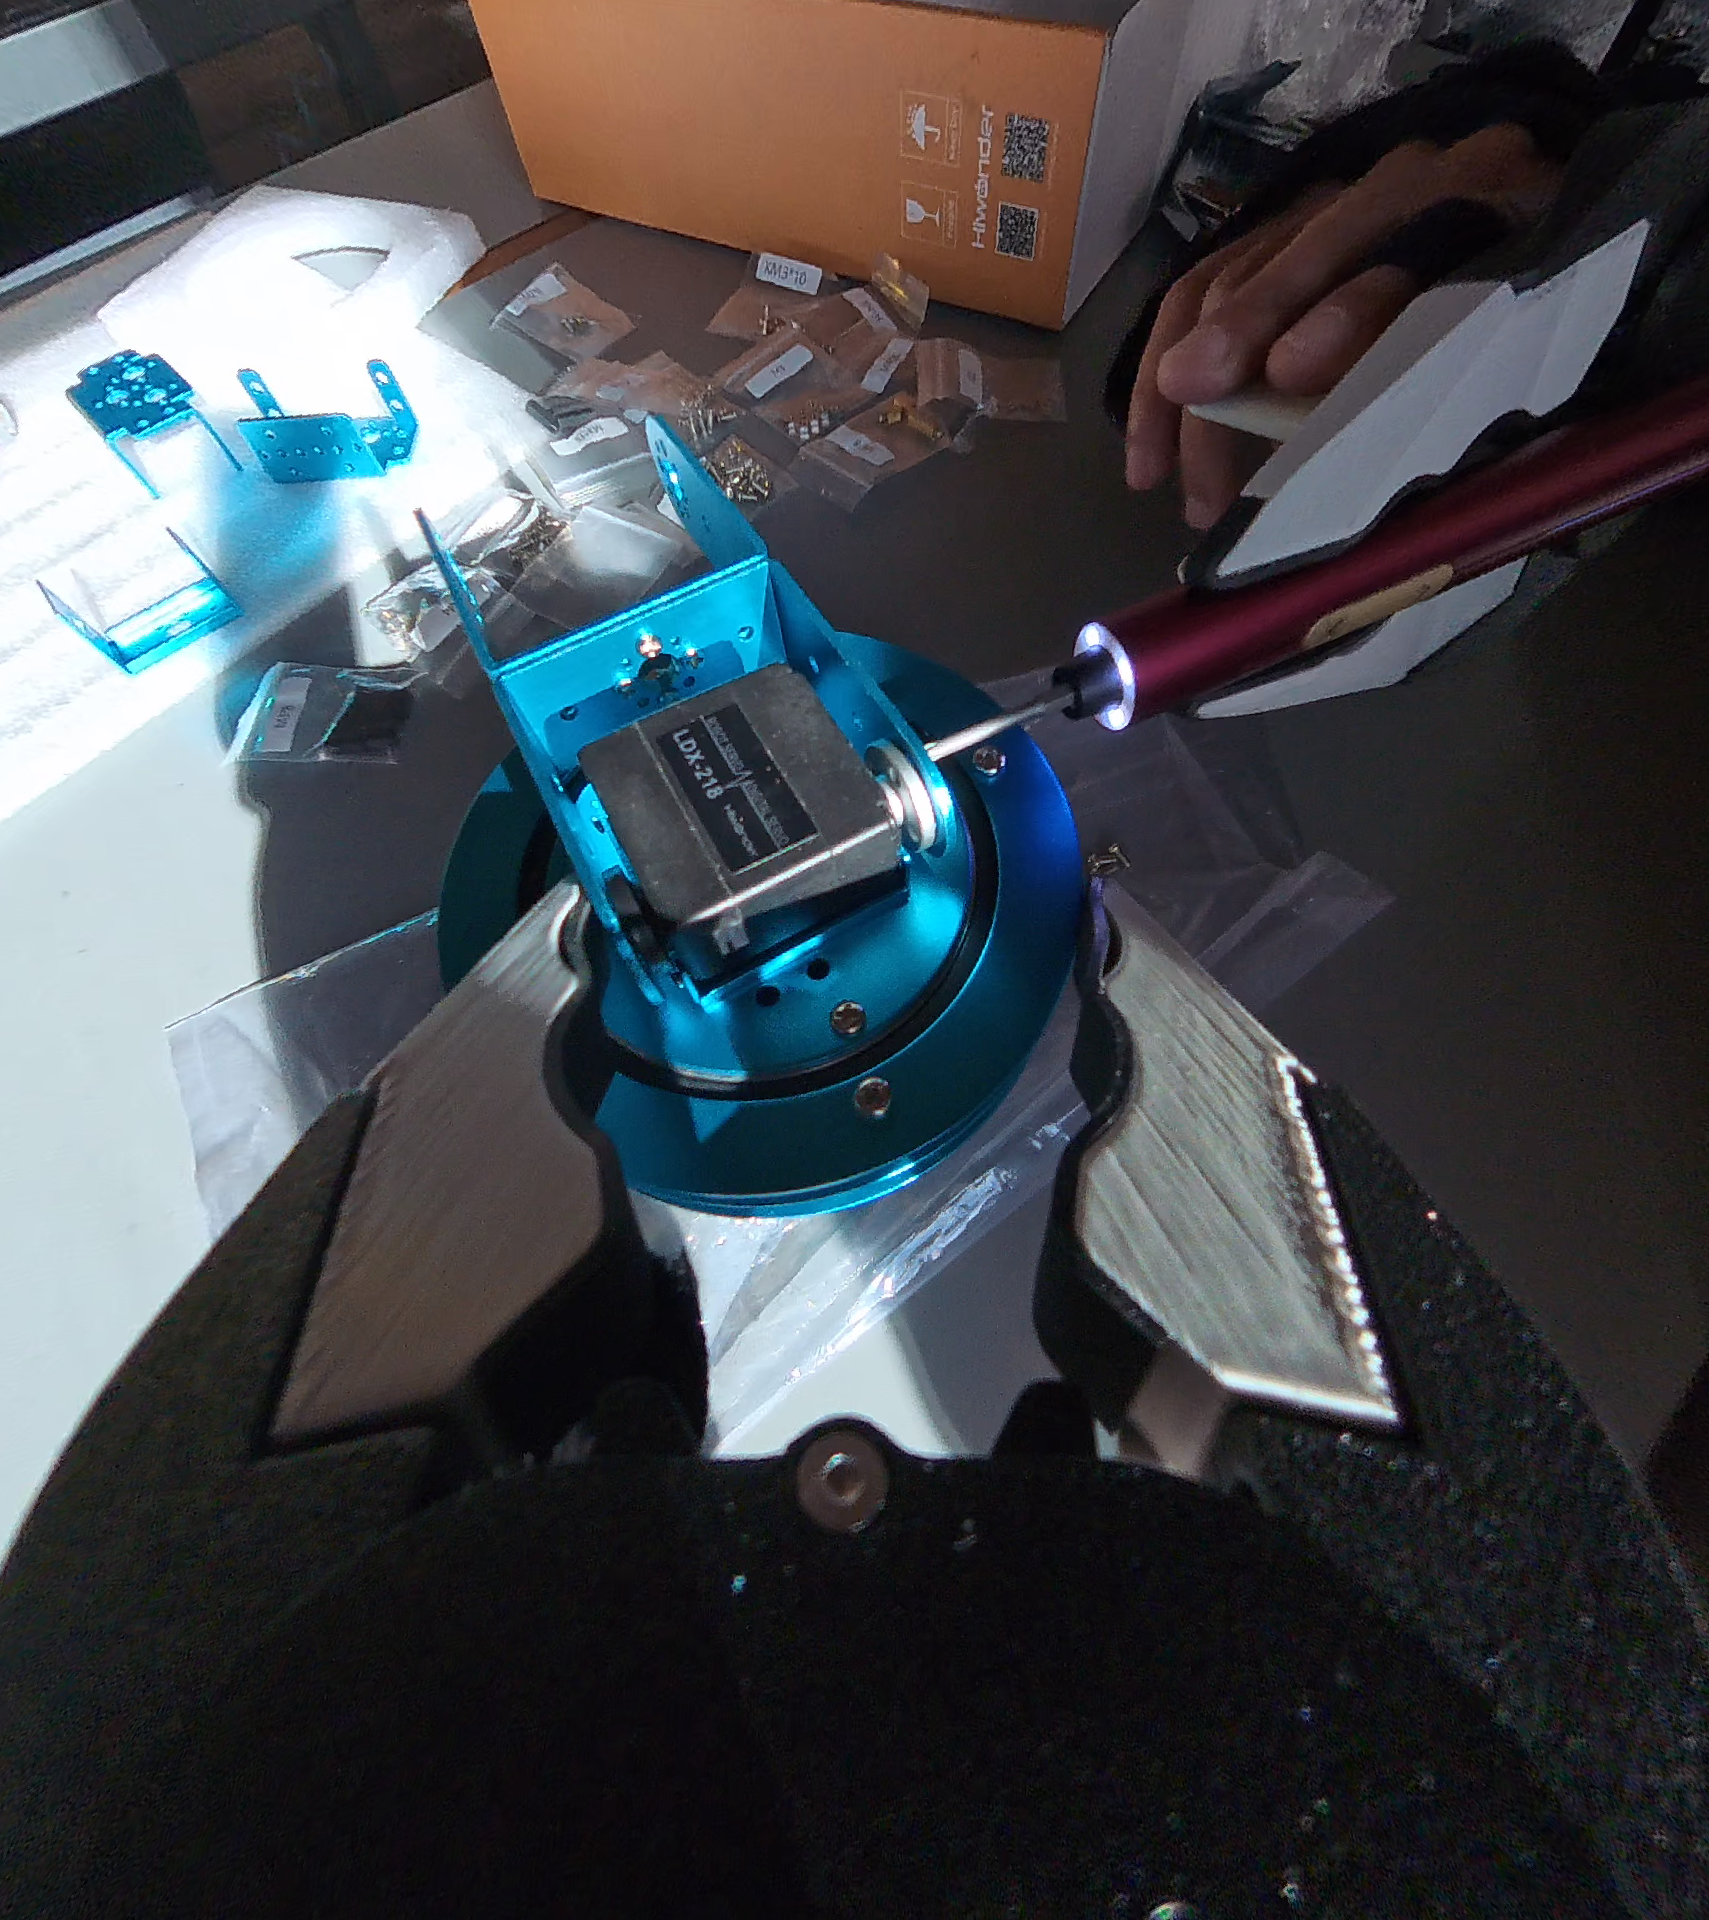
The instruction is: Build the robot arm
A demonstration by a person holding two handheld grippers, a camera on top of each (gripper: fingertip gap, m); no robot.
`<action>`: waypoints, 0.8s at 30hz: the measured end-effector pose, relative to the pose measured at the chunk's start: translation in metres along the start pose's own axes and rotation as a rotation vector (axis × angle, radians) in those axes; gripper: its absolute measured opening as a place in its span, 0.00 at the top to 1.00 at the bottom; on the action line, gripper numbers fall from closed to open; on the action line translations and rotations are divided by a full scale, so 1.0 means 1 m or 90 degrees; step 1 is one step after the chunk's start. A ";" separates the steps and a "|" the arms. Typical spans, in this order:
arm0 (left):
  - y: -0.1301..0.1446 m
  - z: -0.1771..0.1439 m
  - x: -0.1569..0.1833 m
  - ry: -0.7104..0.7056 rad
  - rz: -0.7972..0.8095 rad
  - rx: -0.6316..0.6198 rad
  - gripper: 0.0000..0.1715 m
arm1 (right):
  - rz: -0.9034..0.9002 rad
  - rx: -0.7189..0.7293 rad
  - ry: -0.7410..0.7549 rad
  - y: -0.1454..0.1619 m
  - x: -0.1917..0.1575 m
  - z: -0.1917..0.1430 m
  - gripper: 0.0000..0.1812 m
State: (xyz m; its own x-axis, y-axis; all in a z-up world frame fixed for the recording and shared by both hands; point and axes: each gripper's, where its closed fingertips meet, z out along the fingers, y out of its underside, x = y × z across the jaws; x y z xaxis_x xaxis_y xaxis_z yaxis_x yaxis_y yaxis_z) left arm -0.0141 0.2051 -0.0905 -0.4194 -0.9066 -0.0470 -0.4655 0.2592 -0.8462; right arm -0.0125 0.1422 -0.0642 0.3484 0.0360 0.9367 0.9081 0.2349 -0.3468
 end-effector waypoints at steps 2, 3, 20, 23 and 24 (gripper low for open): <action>0.001 -0.001 0.000 0.013 0.016 0.004 0.48 | 0.010 -0.004 0.006 -0.001 -0.001 0.000 0.89; 0.002 -0.001 0.001 0.020 0.028 0.006 0.48 | 0.004 -0.008 0.008 -0.002 -0.001 0.000 0.89; -0.033 -0.038 0.019 -0.012 0.123 0.105 0.56 | 0.038 -0.055 0.022 -0.008 -0.003 0.000 0.89; -0.029 -0.024 0.050 -0.026 0.374 0.065 0.58 | 0.052 -0.047 0.019 -0.007 -0.003 0.000 0.88; -0.028 -0.015 0.046 -0.087 0.473 0.036 0.57 | 0.055 -0.047 0.018 -0.007 -0.002 0.000 0.88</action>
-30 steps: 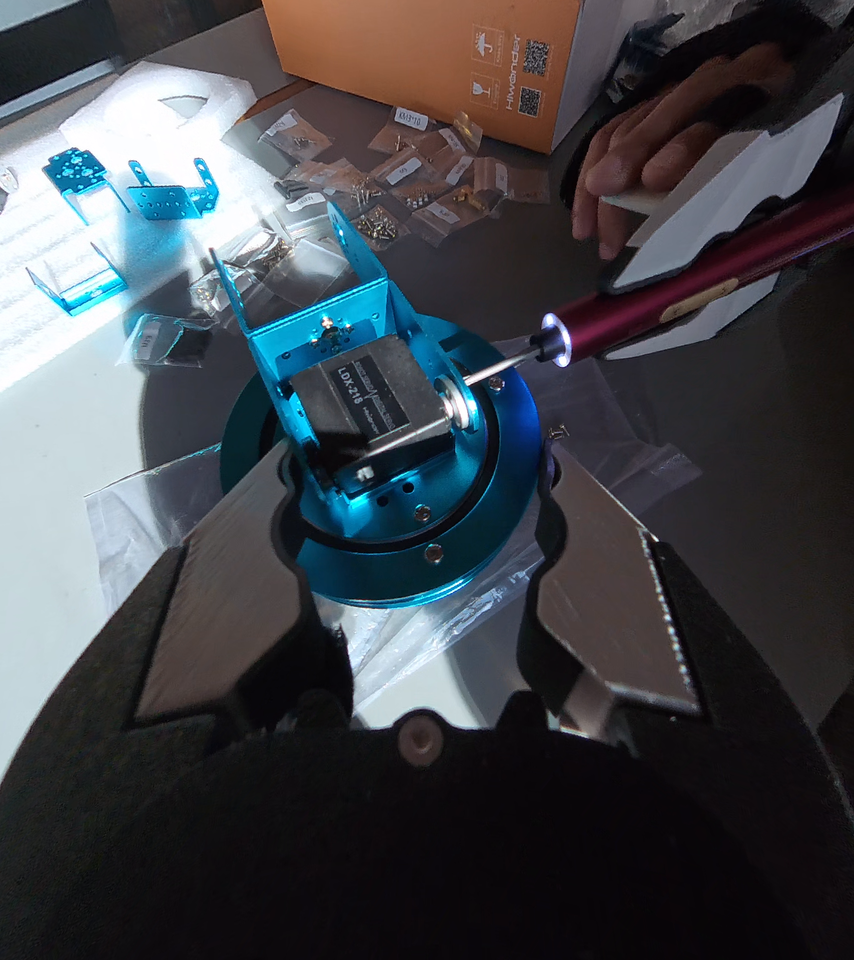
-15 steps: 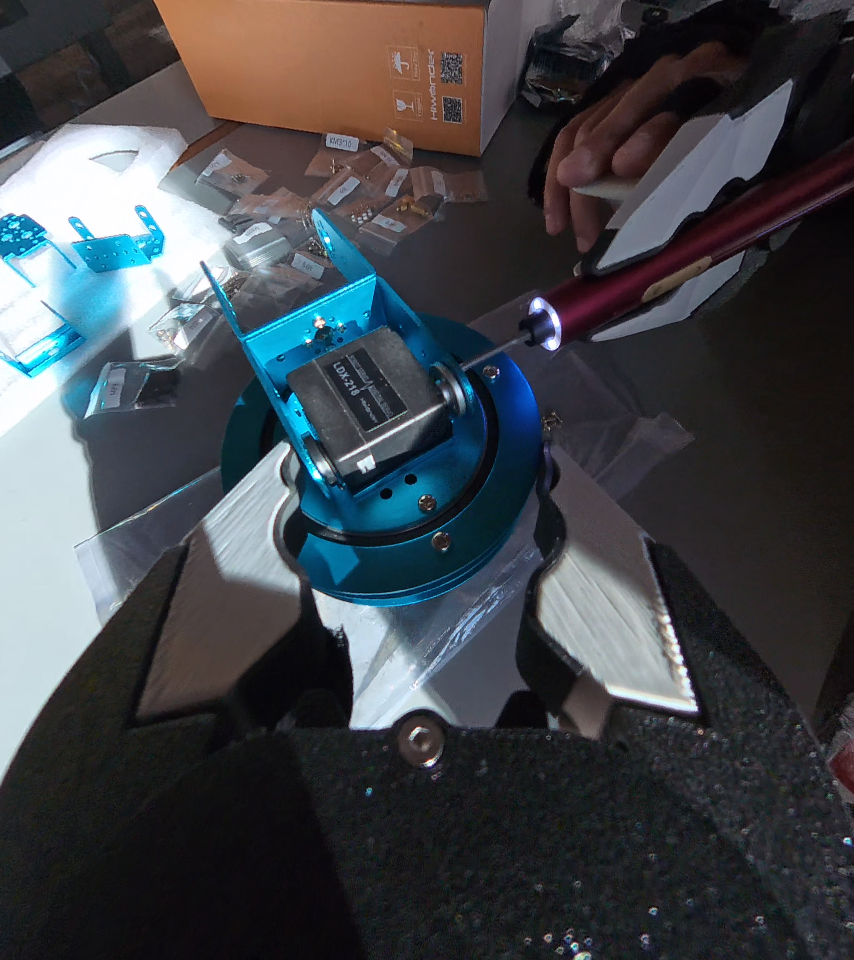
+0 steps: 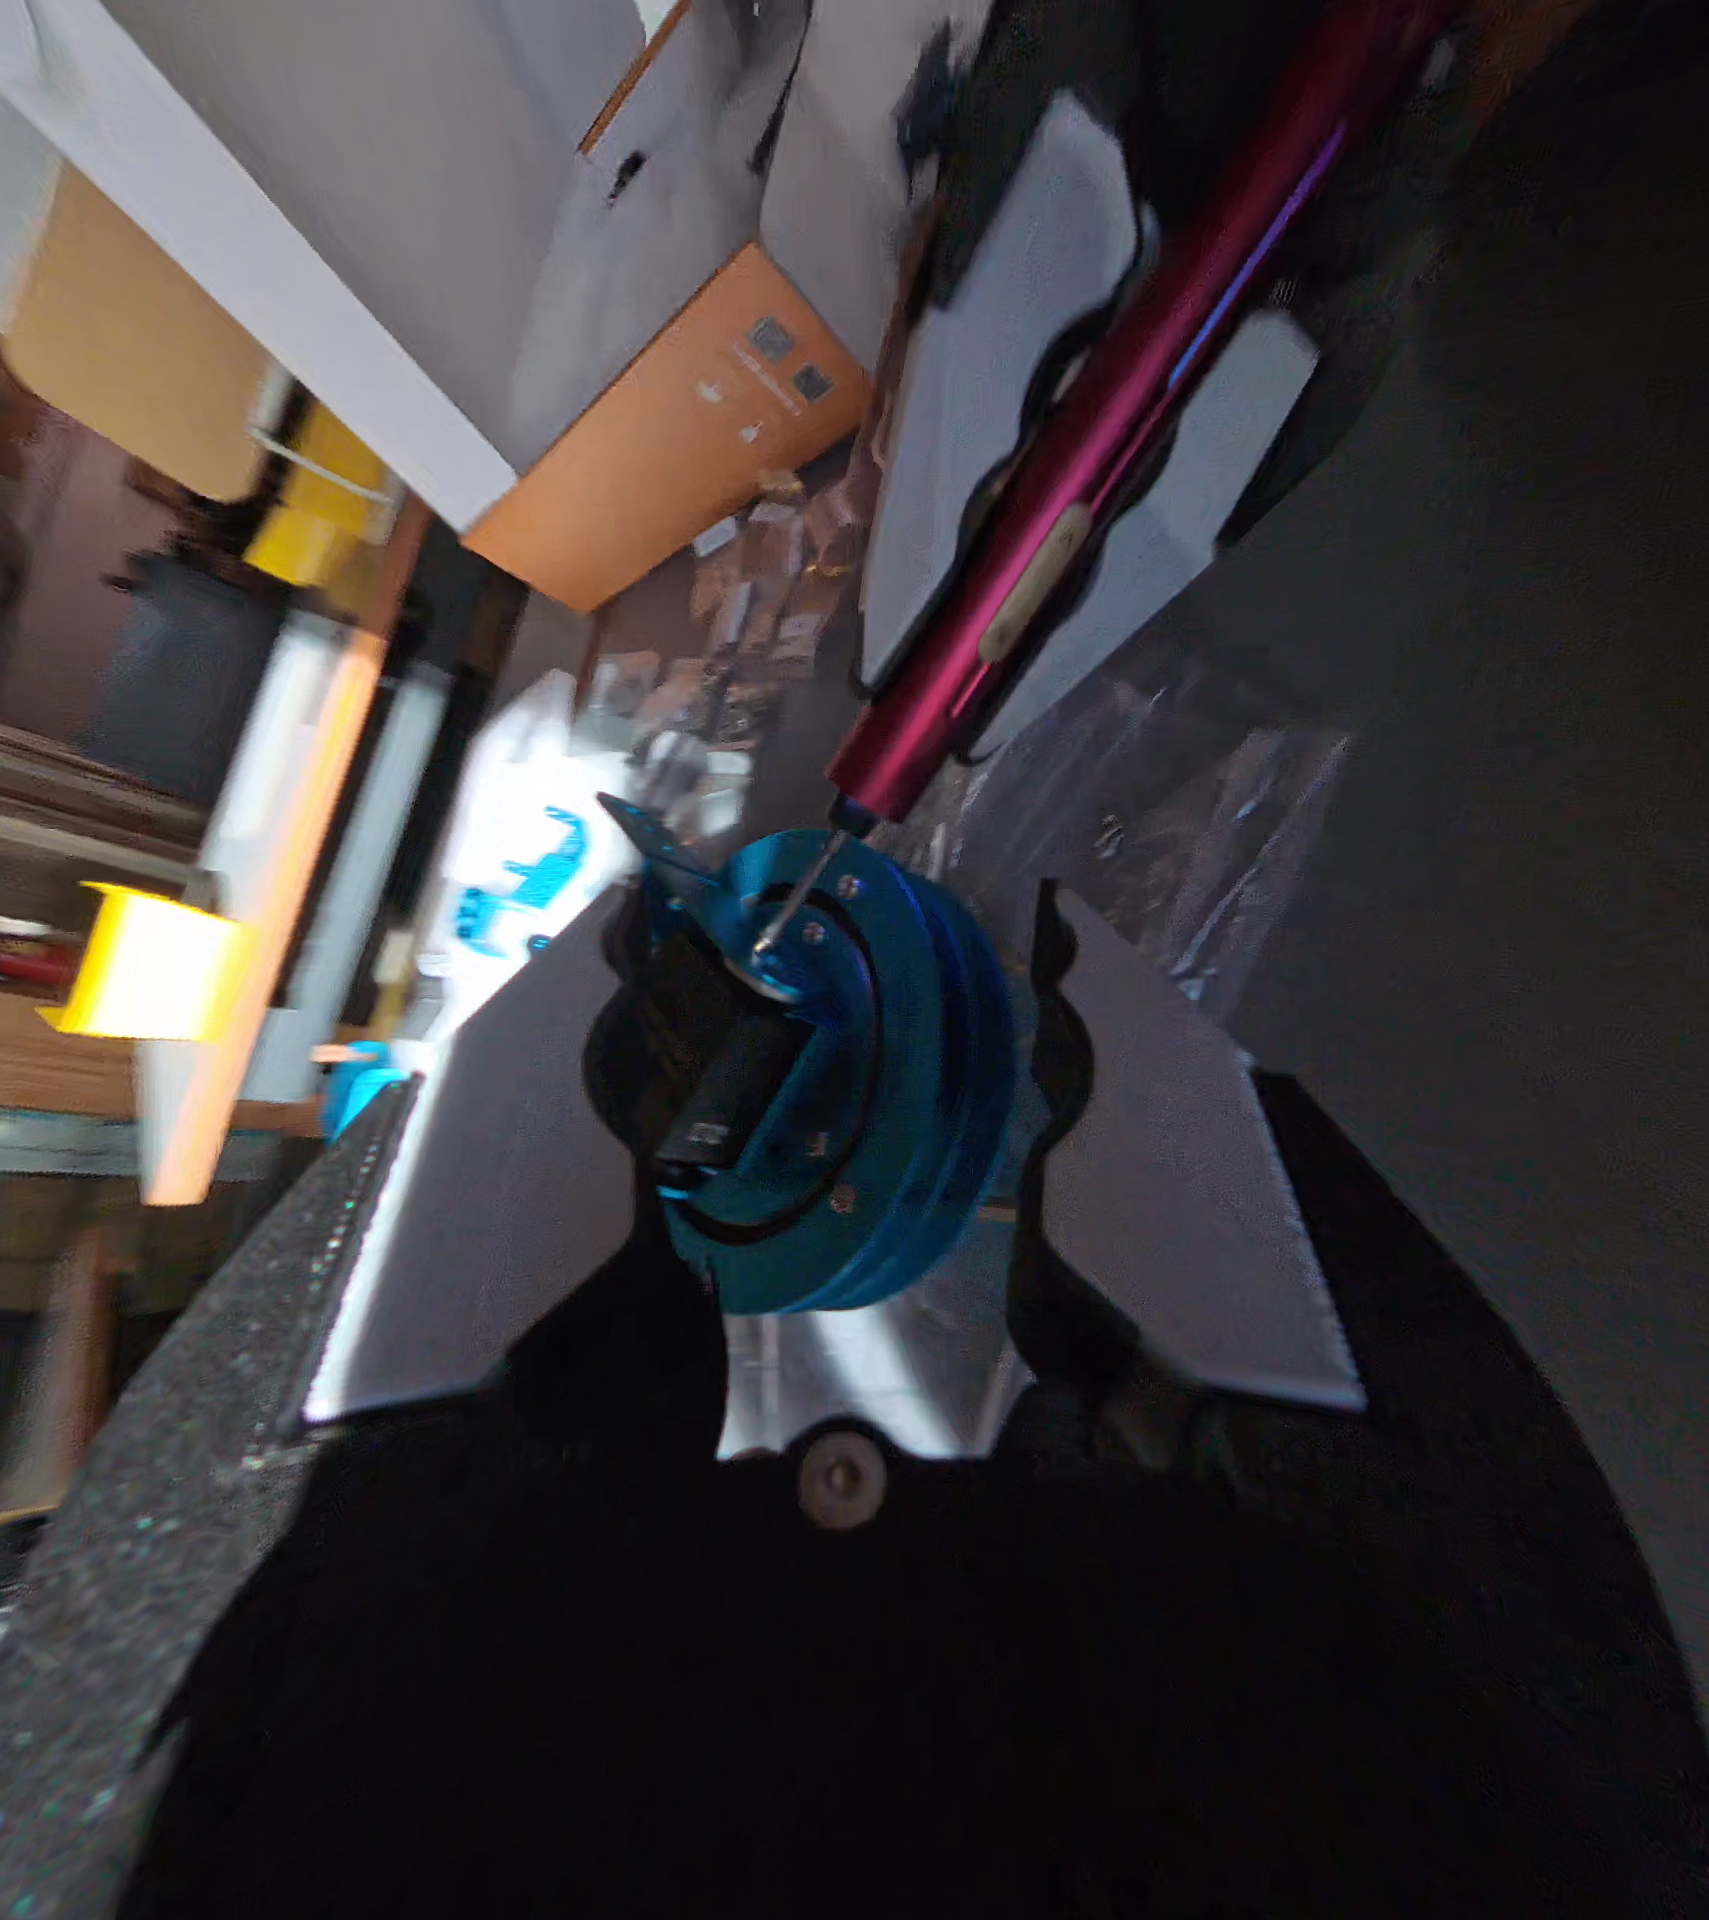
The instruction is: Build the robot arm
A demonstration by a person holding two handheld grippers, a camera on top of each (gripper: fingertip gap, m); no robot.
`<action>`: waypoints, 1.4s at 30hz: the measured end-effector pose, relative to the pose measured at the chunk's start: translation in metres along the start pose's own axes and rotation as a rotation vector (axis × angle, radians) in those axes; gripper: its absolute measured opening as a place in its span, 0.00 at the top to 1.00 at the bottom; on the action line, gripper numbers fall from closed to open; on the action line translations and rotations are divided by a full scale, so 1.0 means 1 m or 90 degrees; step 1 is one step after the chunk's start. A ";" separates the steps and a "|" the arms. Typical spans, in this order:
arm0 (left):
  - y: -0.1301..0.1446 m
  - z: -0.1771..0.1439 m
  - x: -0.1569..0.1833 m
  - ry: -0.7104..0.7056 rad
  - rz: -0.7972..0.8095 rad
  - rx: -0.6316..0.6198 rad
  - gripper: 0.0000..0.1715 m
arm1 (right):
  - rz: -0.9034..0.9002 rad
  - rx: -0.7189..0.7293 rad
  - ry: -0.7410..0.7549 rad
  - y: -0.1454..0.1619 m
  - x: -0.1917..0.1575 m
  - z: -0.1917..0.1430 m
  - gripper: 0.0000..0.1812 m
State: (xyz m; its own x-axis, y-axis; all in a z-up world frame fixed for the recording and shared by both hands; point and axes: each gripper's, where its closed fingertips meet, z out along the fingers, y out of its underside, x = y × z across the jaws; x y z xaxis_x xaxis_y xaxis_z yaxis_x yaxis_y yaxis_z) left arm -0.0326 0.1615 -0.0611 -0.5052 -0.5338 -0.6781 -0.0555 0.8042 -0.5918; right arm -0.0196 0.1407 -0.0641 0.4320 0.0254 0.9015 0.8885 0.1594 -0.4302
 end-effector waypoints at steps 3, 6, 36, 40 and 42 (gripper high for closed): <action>-0.006 0.017 0.001 -0.083 0.206 -0.045 0.58 | 0.015 -0.004 -0.002 0.000 0.000 0.000 0.88; -0.007 0.032 0.006 -0.129 0.273 -0.075 0.64 | 0.041 -0.006 -0.003 0.000 0.001 0.000 0.88; -0.020 0.029 0.020 -0.182 0.380 -0.092 0.88 | 0.303 -0.465 -0.426 0.029 -0.022 -0.045 0.53; -0.035 0.020 0.031 -0.197 0.401 -0.035 0.88 | 0.242 -0.384 -0.455 0.031 -0.033 -0.029 0.84; -0.032 0.021 0.033 -0.190 0.358 -0.028 0.88 | 0.249 -0.356 -0.479 0.028 -0.038 -0.035 0.90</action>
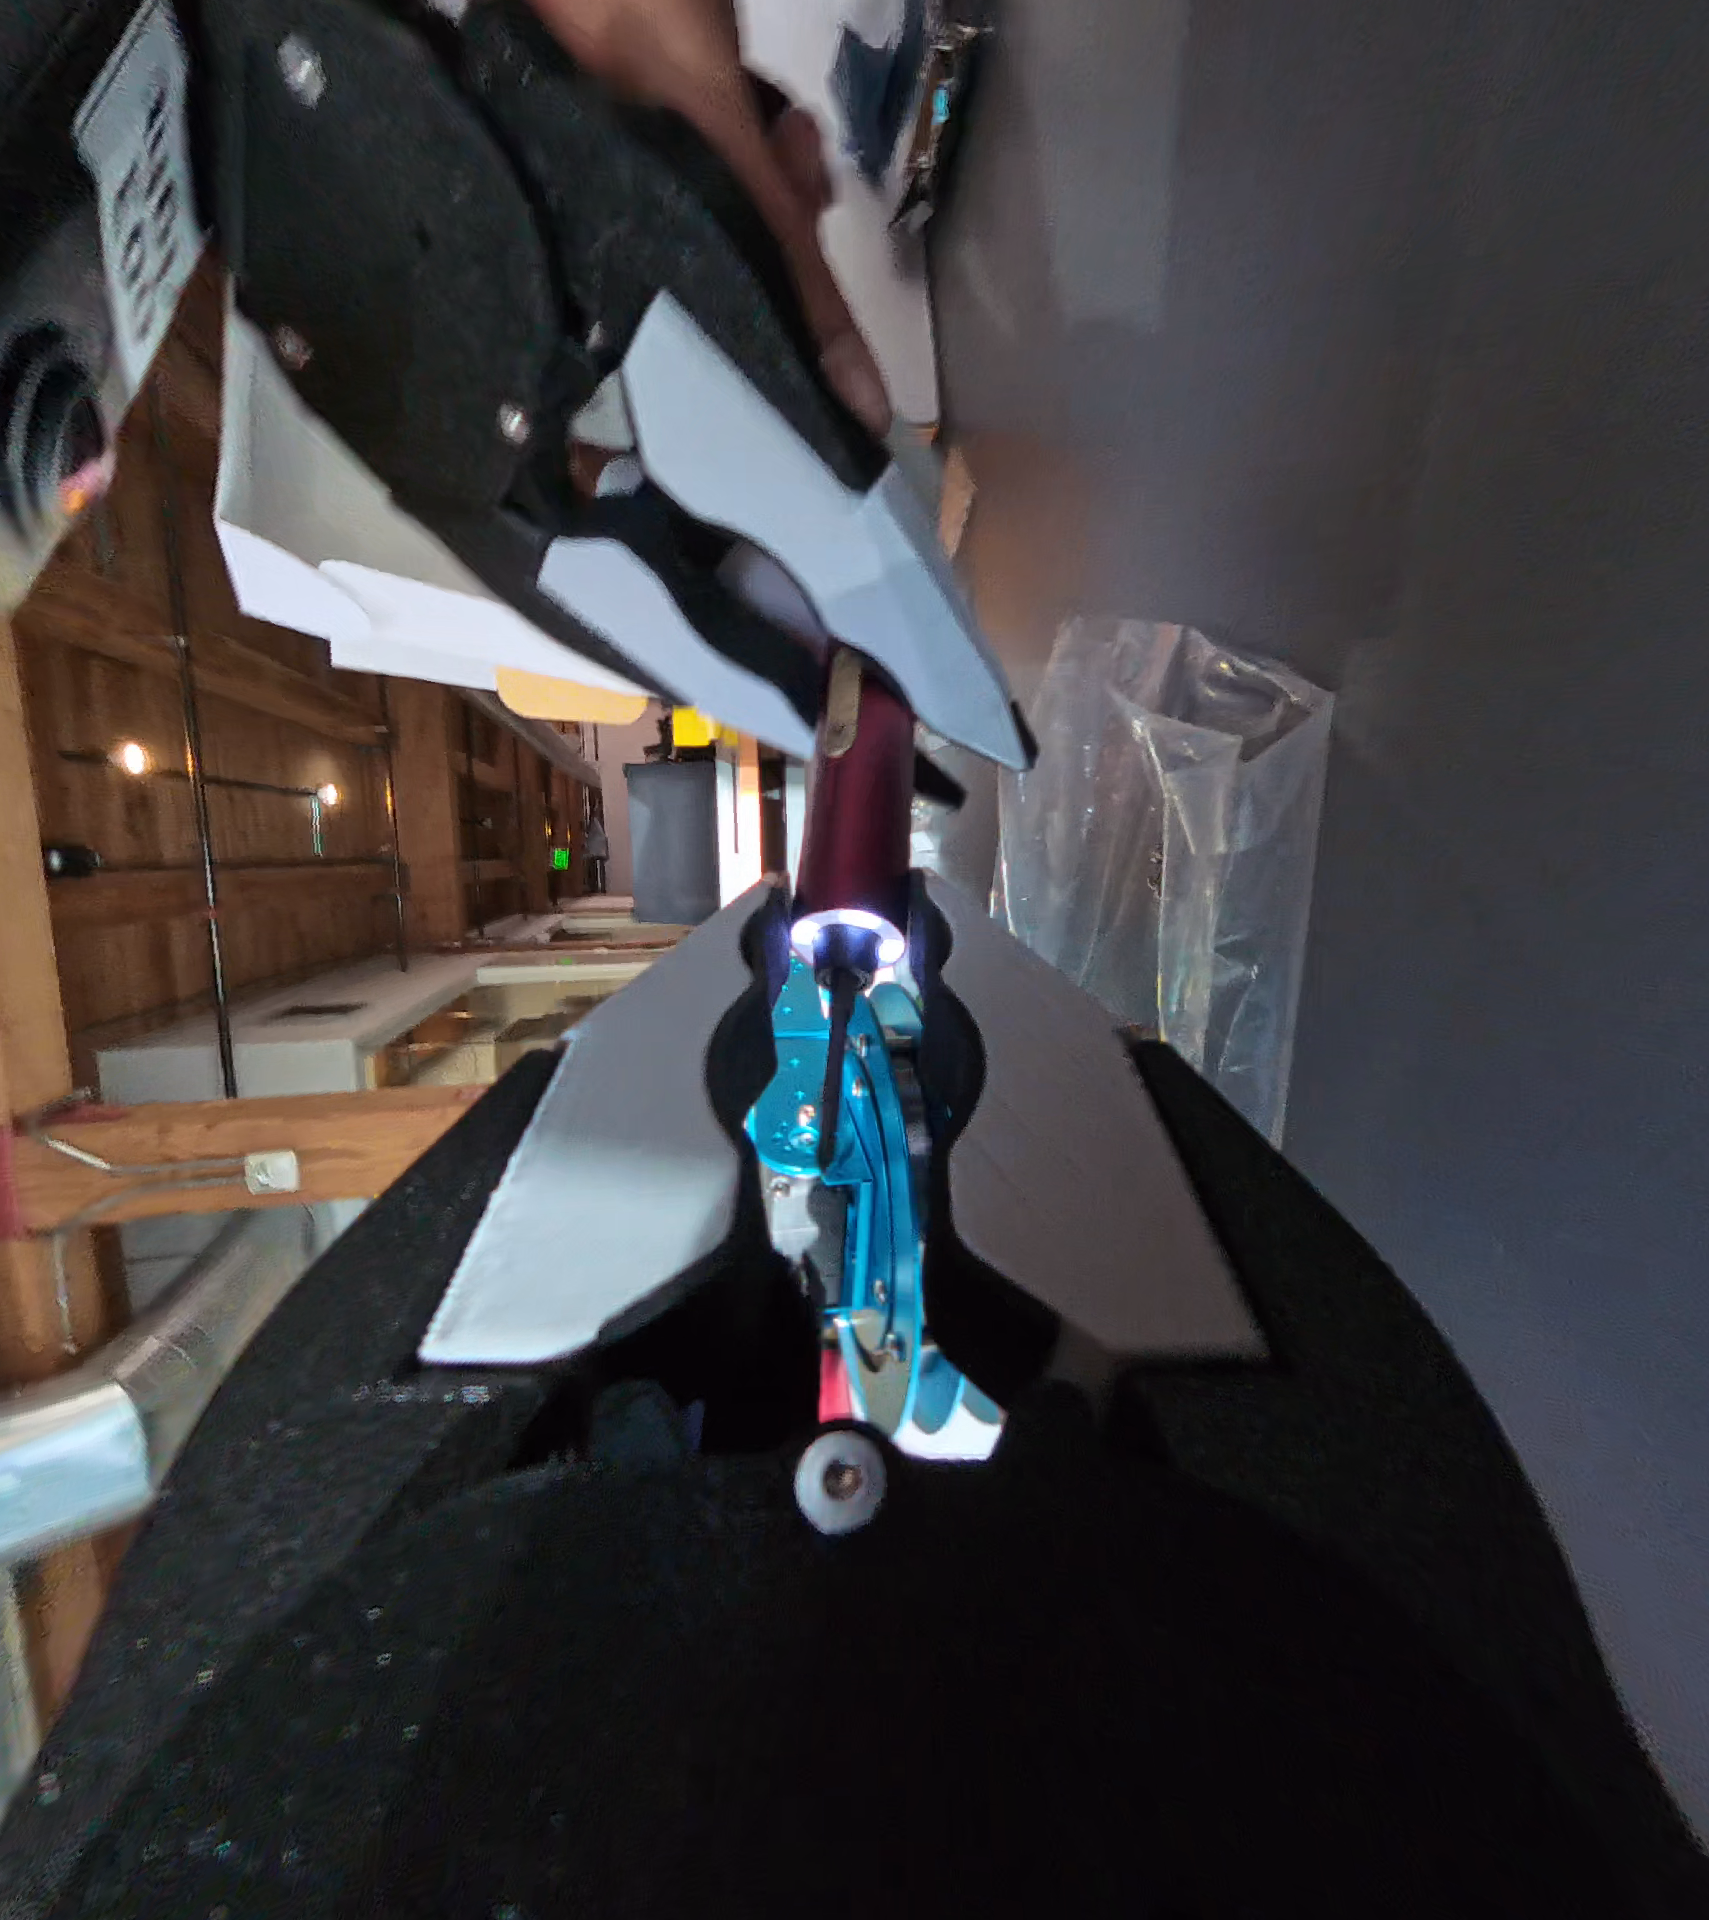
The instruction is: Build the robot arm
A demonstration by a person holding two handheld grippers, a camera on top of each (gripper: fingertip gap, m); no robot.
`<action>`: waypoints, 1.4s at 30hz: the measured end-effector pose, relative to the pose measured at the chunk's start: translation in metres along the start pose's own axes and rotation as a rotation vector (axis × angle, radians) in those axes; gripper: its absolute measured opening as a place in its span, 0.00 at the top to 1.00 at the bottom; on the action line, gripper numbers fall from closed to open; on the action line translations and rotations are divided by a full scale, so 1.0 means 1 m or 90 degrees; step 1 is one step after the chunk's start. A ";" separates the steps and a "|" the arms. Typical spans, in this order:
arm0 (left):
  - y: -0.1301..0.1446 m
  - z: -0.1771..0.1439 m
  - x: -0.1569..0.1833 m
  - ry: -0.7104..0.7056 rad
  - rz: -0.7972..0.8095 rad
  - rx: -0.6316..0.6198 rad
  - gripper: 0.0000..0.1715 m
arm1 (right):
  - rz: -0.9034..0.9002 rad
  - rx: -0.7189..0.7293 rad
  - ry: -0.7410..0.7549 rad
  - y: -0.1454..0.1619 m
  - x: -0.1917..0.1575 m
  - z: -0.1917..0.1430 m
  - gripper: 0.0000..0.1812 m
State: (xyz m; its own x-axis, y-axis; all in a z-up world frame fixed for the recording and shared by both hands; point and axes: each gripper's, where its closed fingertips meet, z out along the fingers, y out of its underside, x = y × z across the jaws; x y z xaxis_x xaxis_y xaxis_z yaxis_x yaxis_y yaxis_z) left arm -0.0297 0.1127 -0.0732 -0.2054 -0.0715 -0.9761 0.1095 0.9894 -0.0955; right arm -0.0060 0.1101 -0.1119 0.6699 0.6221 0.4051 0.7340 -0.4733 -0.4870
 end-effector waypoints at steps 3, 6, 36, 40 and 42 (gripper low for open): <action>0.015 -0.014 -0.003 0.014 -0.108 0.022 0.86 | 0.043 -0.068 -0.015 0.032 -0.005 -0.011 0.92; 0.062 -0.034 -0.020 0.065 -0.287 0.001 0.79 | 0.156 -0.158 -0.056 0.088 -0.014 -0.028 0.92; 0.237 -0.079 0.066 0.329 -0.710 -0.151 0.80 | 0.797 0.034 0.103 0.060 -0.013 0.002 0.63; 0.236 -0.075 0.071 0.340 -0.648 -0.153 0.94 | 0.817 0.058 0.095 0.060 -0.002 0.017 0.82; 0.232 -0.076 0.075 0.349 -0.638 -0.151 1.00 | 0.802 0.043 0.092 0.063 0.000 0.020 0.96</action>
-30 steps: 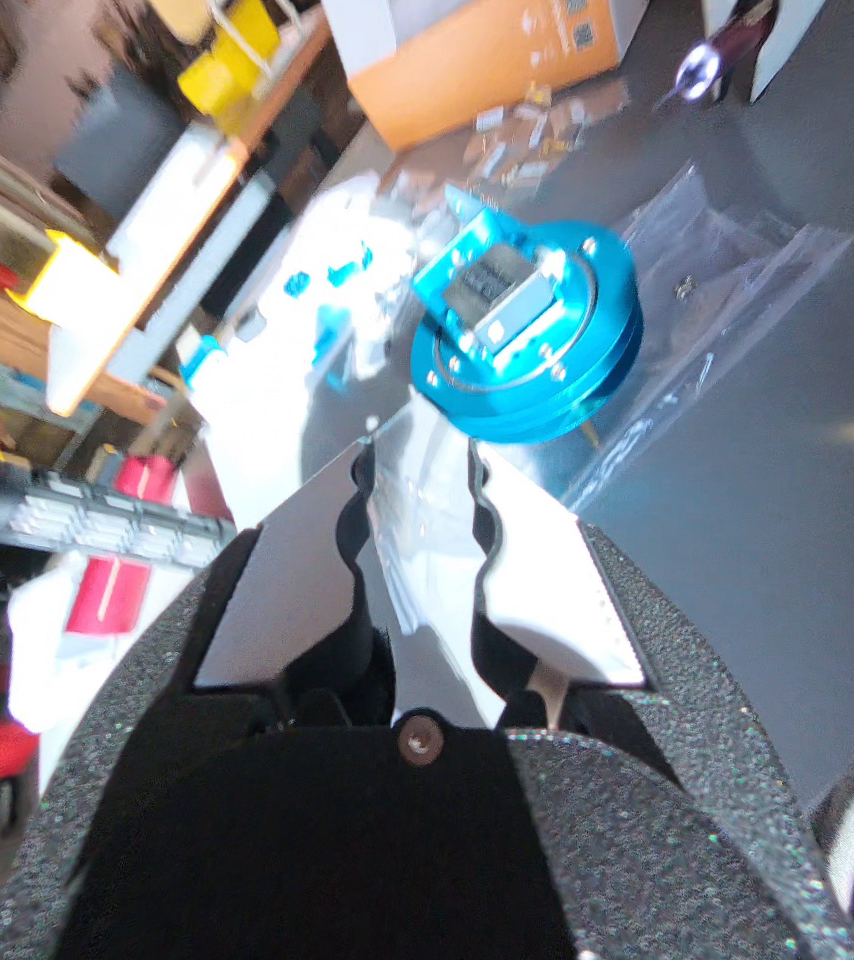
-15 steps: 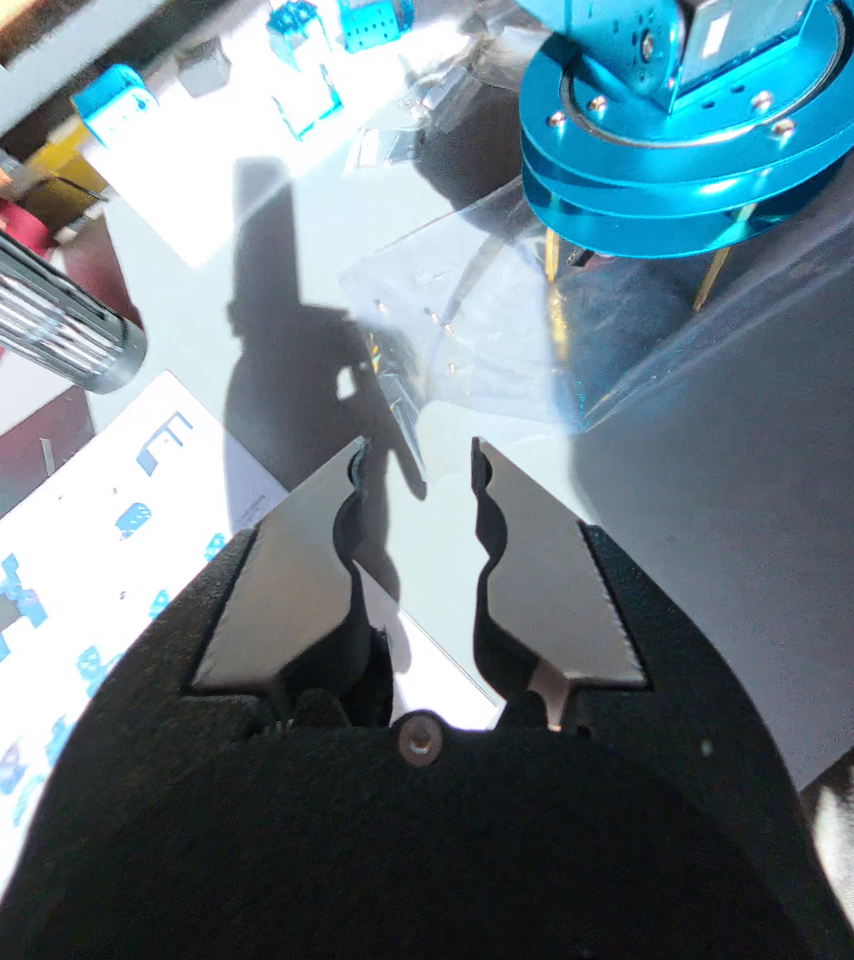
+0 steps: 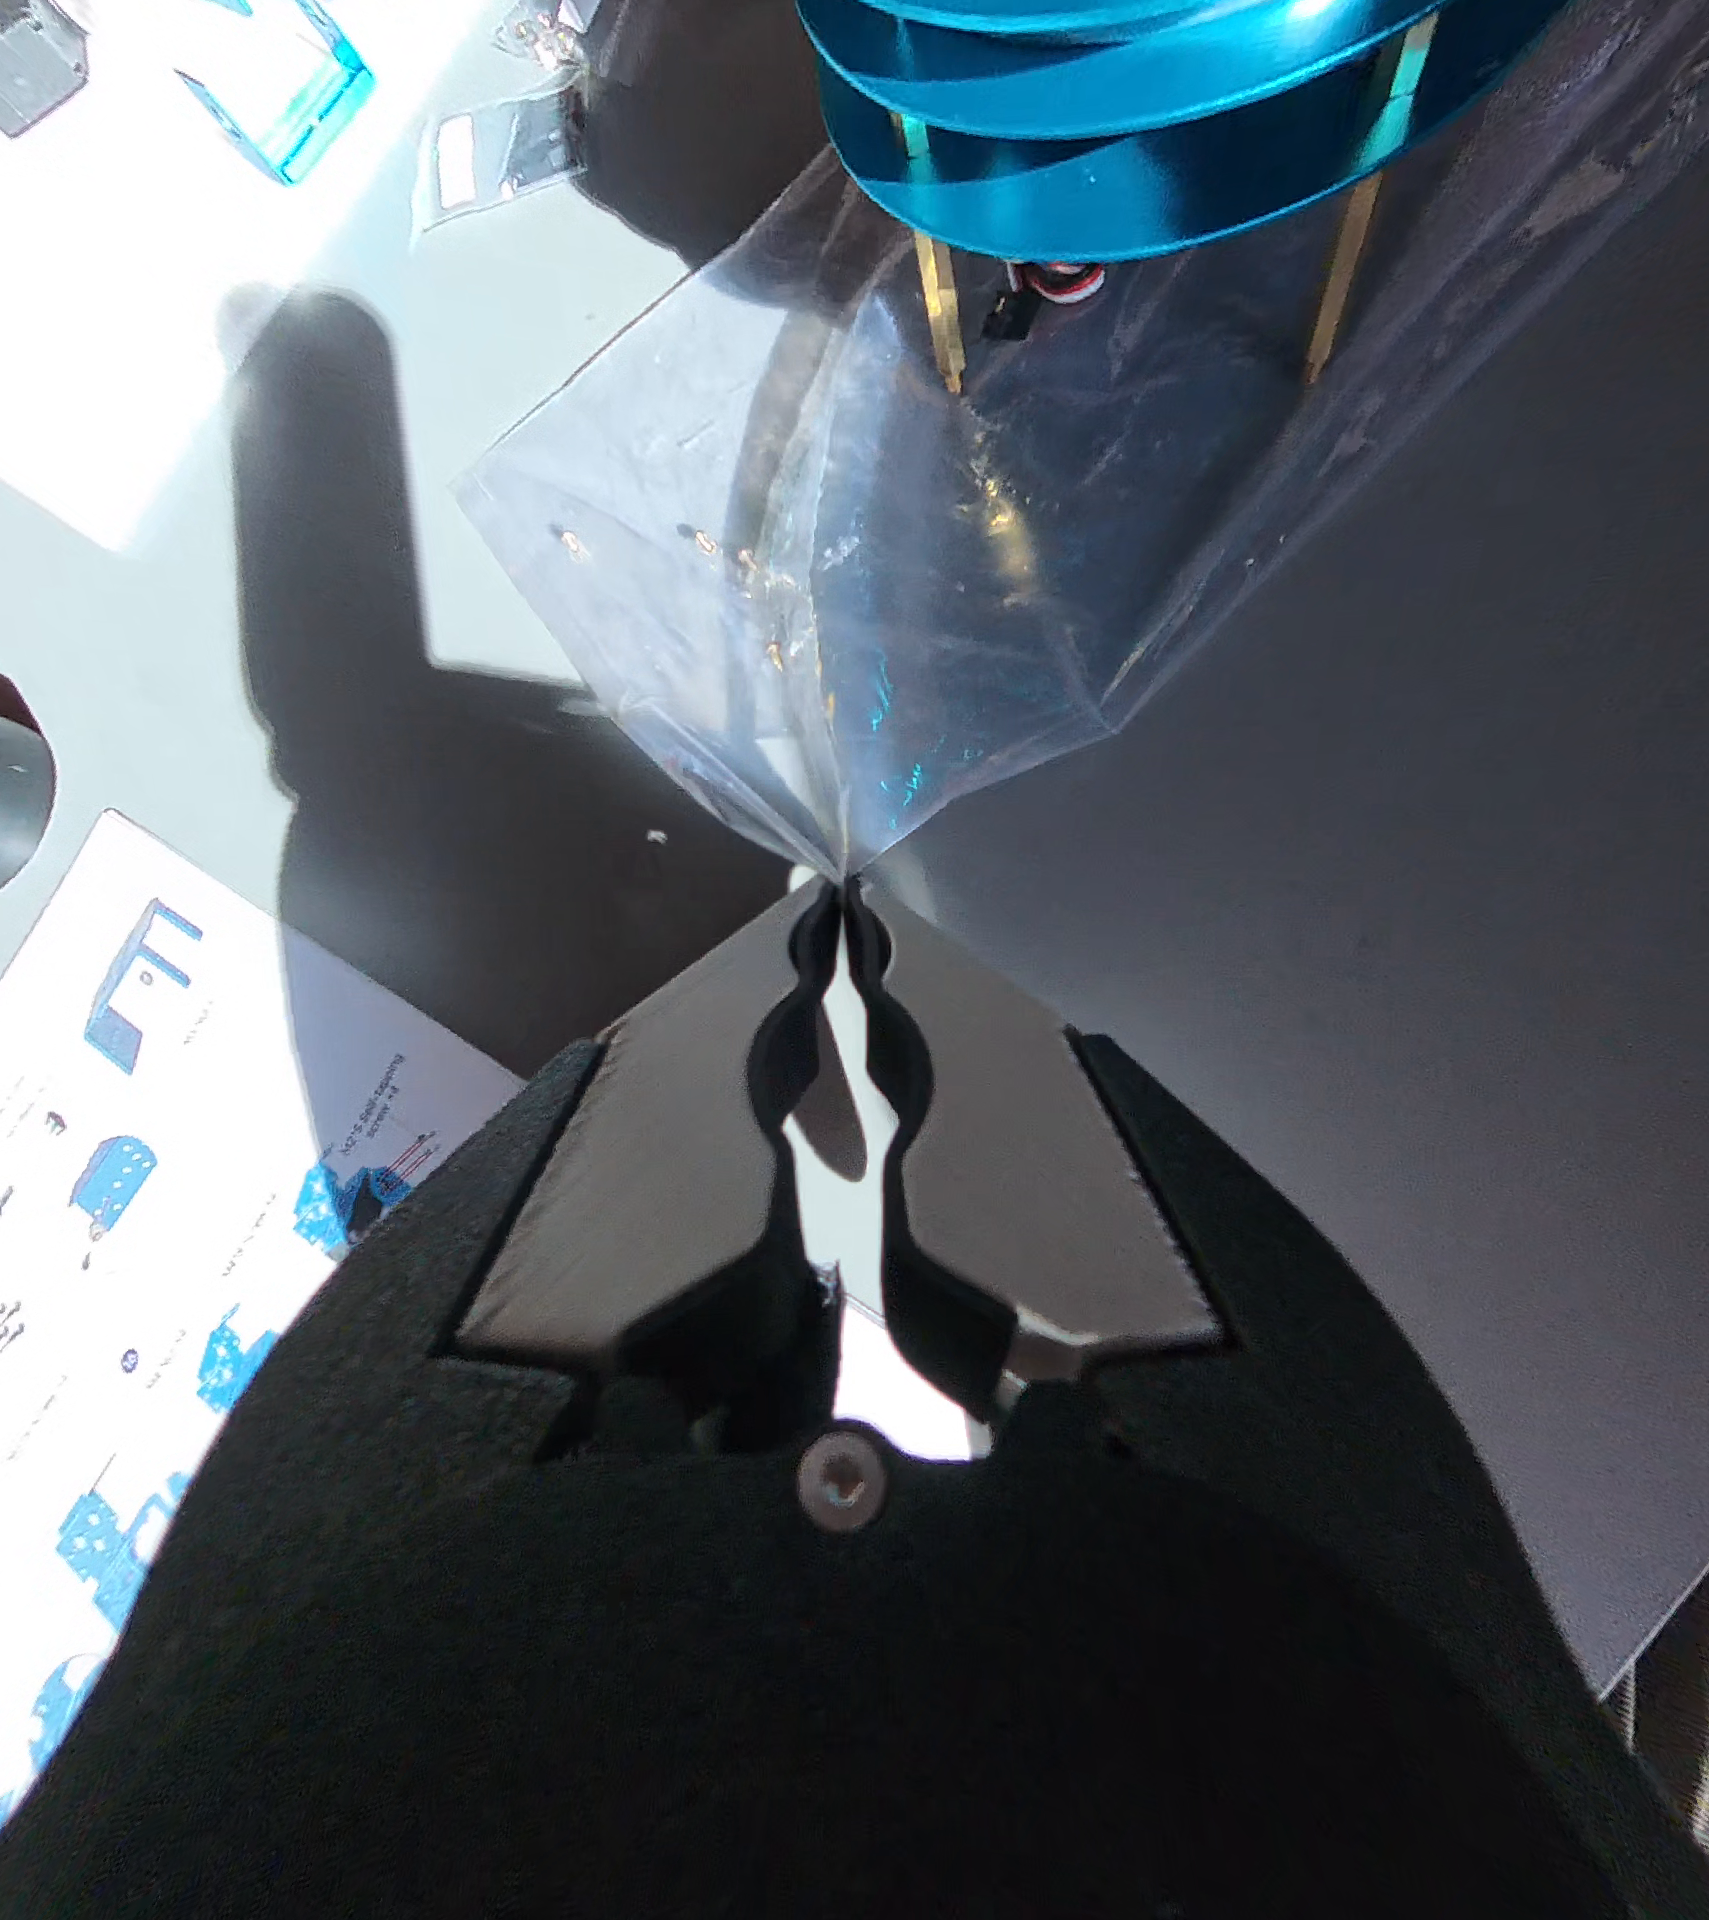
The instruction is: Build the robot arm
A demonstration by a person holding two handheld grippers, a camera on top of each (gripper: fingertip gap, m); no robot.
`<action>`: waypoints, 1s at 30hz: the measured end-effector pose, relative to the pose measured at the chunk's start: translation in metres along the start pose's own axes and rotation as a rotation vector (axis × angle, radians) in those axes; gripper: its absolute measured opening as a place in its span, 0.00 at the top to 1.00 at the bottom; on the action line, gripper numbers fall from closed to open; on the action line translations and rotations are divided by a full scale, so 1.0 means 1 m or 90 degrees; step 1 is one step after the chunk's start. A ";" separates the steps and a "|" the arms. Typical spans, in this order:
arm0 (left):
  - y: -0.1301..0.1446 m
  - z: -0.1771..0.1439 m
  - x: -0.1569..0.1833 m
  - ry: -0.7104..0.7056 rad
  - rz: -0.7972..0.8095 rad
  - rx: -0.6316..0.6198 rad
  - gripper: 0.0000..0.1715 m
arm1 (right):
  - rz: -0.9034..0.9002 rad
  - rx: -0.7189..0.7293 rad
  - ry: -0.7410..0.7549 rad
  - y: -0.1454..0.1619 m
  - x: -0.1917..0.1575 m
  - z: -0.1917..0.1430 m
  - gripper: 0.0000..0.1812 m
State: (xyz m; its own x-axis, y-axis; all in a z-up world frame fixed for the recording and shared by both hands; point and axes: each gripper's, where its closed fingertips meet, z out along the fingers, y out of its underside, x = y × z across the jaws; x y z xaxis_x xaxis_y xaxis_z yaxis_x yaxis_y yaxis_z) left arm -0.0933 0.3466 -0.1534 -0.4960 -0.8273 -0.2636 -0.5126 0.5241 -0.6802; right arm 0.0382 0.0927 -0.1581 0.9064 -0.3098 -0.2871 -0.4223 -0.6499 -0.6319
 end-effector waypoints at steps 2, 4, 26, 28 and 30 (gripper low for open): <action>0.004 0.000 0.002 -0.008 0.006 -0.007 1.00 | -0.018 0.004 -0.005 -0.004 0.000 0.000 1.00; 0.008 -0.001 0.007 -0.011 0.009 -0.011 1.00 | -0.050 0.017 0.009 -0.012 0.005 -0.003 1.00; -0.052 0.000 -0.044 0.084 0.064 0.013 0.87 | 0.028 0.054 -0.112 0.015 -0.065 -0.015 0.73; -0.061 0.024 -0.046 0.126 0.095 -0.002 0.86 | 0.035 0.062 -0.111 0.012 -0.066 -0.014 0.75; -0.061 0.049 -0.063 0.105 0.126 -0.048 0.84 | 0.055 0.071 -0.124 0.009 -0.068 -0.014 0.75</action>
State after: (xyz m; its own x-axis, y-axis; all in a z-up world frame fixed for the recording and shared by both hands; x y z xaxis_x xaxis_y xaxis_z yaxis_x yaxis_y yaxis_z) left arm 0.0036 0.3569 -0.1281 -0.6961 -0.6666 -0.2668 -0.4420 0.6906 -0.5724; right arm -0.0274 0.0988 -0.1340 0.8562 -0.2146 -0.4699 -0.5045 -0.5429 -0.6713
